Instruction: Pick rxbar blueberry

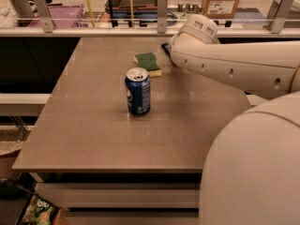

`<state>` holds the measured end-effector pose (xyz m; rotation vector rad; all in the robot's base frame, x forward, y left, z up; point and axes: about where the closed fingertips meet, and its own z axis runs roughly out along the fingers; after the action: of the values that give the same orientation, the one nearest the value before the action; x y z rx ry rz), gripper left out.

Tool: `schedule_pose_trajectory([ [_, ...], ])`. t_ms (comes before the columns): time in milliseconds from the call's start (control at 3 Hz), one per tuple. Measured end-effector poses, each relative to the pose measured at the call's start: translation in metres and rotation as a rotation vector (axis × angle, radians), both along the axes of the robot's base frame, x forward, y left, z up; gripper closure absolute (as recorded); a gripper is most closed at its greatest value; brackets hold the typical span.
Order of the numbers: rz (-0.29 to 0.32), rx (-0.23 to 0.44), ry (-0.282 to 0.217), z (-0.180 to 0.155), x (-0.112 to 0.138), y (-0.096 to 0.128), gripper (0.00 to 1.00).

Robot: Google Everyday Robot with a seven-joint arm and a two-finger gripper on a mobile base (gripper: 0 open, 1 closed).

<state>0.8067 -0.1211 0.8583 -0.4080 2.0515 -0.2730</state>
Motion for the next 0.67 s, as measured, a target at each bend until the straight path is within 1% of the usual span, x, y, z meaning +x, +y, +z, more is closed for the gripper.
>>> schedule_pose_trajectory([
  [333, 0.001, 0.0, -0.001, 0.001, -0.0002, 0.0005, 0.84],
  [667, 0.002, 0.0, -0.003, 0.002, -0.0004, 0.0011, 0.63],
])
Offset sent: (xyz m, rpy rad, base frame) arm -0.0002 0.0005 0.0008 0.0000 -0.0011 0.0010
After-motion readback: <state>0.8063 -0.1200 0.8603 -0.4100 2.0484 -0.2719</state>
